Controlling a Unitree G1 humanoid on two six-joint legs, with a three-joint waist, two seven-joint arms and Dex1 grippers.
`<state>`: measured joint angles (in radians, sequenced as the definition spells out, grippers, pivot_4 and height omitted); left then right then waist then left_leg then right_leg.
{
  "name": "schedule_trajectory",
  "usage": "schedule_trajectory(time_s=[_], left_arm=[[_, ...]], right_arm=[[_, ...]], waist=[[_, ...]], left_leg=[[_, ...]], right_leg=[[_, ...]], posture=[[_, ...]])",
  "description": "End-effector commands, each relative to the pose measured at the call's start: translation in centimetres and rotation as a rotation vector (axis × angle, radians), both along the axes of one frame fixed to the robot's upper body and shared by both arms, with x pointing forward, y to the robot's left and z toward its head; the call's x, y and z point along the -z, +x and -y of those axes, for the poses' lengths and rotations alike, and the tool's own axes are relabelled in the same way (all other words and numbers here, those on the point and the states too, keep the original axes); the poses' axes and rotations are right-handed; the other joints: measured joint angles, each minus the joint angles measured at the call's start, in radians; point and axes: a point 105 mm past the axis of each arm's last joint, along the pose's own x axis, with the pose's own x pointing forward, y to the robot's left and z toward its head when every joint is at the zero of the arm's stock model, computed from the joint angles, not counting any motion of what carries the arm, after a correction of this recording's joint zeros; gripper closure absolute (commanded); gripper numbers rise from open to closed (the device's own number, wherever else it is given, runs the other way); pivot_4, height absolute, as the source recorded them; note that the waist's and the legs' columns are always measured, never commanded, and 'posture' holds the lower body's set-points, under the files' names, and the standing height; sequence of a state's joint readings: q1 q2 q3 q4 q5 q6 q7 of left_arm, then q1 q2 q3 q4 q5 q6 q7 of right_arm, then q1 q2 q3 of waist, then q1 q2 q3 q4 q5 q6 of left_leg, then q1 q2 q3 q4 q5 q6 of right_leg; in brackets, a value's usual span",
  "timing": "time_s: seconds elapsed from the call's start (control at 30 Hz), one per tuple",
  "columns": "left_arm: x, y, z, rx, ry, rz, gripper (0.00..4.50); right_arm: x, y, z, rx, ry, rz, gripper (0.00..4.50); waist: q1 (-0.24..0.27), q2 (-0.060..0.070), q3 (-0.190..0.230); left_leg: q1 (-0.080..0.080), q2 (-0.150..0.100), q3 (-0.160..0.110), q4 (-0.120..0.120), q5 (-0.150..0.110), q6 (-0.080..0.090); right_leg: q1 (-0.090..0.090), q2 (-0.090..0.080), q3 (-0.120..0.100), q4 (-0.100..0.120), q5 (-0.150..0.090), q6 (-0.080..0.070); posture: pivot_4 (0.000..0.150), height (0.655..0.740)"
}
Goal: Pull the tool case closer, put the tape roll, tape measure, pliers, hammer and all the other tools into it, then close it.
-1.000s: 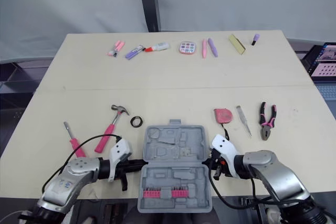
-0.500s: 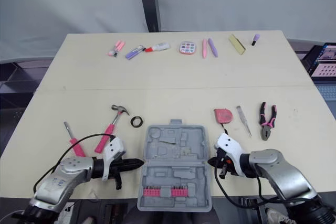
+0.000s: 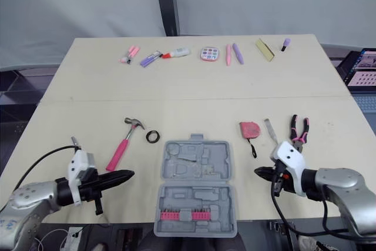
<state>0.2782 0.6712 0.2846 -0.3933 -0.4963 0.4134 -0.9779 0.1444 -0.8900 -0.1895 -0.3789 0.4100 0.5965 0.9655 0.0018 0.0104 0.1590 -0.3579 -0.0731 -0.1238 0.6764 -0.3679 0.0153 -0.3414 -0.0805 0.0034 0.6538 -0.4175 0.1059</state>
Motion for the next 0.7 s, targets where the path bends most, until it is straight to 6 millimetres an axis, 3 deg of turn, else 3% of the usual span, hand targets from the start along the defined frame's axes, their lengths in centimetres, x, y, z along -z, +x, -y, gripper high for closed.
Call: schedule_trajectory(time_s=[0.03, 0.23, 0.3, 0.4, 0.57, 0.63, 0.7], left_arm=[[-1.1, -1.0, -0.5, 0.021, 0.017, 0.06, 4.5], [-0.7, -1.8, -2.2, -0.037, 0.041, 0.059, 4.5], [-0.4, -2.3, -2.9, -0.06, 0.056, 0.045, 3.97], [-0.3, -2.8, -3.2, -0.071, 0.045, 0.041, 2.69], [-0.1, -3.0, -3.2, -0.071, 0.042, 0.038, 0.21], [-0.1, -3.0, -3.2, -0.066, 0.04, 0.037, 0.0], [0.1, -3.1, -3.4, -0.068, 0.041, 0.035, 0.0]], right_arm=[[-1.1, -0.1, 0.3, 0.005, 0.023, 0.084, 4.48], [-1.5, -1.0, 0.5, 0.021, 0.123, 0.079, 4.48], [-1.4, -1.4, 0.7, 0.013, 0.115, 0.077, 4.5], [-1.4, -2.2, 0.6, -0.003, 0.157, 0.021, 3.62], [-1.4, -2.4, 0.7, -0.007, 0.16, 0.013, 1.14], [-1.5, -2.4, 0.7, -0.008, 0.162, 0.011, 0.11], [-1.5, -2.6, 0.7, -0.011, 0.175, 0.002, 0.04]], waist=[[0.001, 0.0, 0.0], [0.003, 0.0, 0.0], [0.001, 0.0, 0.0], [0.001, 0.0, 0.0], [0.005, 0.0, 0.0], [0.005, 0.0, 0.0], [0.005, 0.0, 0.0]], left_leg=[[0.0, 0.0, 0.0, 0.0, 0.0, 0.0], [0.001, 0.0, 0.0, 0.0, 0.0, 0.0], [0.001, 0.0, 0.0, -0.001, 0.0, 0.0], [0.001, 0.0, 0.001, -0.002, 0.0, 0.0], [0.001, 0.0, 0.001, -0.001, 0.0, 0.0], [0.001, 0.0, 0.001, -0.002, 0.0, 0.0], [0.001, 0.0, 0.001, -0.002, 0.0, 0.0]], right_leg=[[0.0, 0.0, 0.0, -0.001, 0.0, 0.0], [0.001, 0.0, 0.0, -0.001, 0.0, 0.0], [0.001, 0.0, 0.0, -0.001, 0.0, 0.0], [0.001, 0.0, 0.0, -0.003, 0.0, 0.0], [0.003, 0.0, 0.001, -0.009, 0.0, 0.0], [0.003, 0.0, 0.0, -0.009, 0.0, 0.0], [0.003, 0.0, 0.0, -0.009, 0.0, 0.0]], posture=[[0.15, 0.74], [0.15, 0.74], [0.15, 0.74], [0.15, 0.74], [0.15, 0.74], [0.15, 0.74], [0.15, 0.74]])
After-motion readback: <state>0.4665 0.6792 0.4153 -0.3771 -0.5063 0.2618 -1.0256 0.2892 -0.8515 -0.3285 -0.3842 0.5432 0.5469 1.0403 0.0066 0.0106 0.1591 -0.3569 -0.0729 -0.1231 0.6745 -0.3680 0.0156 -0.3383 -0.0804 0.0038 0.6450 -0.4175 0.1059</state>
